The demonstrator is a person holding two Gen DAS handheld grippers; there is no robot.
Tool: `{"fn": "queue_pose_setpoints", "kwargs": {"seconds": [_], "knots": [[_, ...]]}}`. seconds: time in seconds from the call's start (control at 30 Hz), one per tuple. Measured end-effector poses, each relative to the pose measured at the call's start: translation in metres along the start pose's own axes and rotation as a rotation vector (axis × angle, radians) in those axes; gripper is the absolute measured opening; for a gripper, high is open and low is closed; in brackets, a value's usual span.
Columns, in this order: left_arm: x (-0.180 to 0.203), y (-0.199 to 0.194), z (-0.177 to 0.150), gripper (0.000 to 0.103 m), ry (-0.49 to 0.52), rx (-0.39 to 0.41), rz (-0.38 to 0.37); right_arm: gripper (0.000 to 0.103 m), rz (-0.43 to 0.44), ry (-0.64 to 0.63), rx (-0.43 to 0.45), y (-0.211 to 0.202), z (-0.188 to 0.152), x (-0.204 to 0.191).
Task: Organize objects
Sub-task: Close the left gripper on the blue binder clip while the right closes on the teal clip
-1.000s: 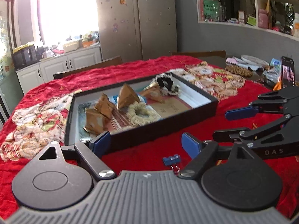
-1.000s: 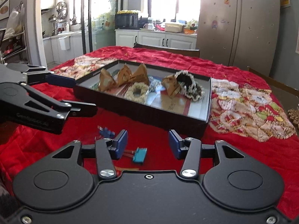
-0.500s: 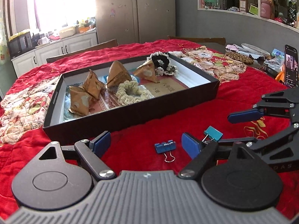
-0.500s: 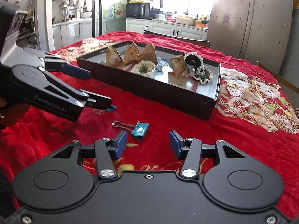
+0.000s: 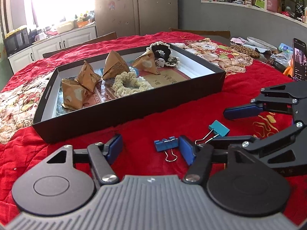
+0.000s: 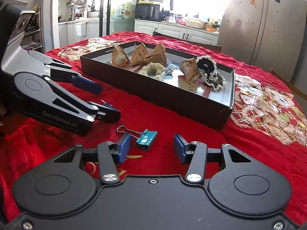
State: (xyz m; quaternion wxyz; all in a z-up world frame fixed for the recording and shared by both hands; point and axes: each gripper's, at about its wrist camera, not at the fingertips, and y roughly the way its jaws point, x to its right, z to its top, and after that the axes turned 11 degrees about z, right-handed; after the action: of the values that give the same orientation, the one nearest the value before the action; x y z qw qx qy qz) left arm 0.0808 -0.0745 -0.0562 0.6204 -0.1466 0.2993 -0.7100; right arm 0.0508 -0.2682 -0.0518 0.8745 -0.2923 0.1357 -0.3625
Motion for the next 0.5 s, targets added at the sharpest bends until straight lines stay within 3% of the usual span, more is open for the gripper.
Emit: {"fn": "queue_pose_setpoints", "kwargs": {"seconds": [0.23, 0.5], "knots": [[-0.0032, 0.0019, 0.0002, 0.053, -0.010, -0.008, -0.002, 0.046, 0.032, -0.001, 0.004, 0.0055, 0.0022, 0.0018], [-0.0054, 0.0030, 0.0007, 0.040, -0.018, -0.012, -0.005, 0.033, 0.067, -0.011, 0.005, 0.0083, 0.0032, 0.0013]]}}
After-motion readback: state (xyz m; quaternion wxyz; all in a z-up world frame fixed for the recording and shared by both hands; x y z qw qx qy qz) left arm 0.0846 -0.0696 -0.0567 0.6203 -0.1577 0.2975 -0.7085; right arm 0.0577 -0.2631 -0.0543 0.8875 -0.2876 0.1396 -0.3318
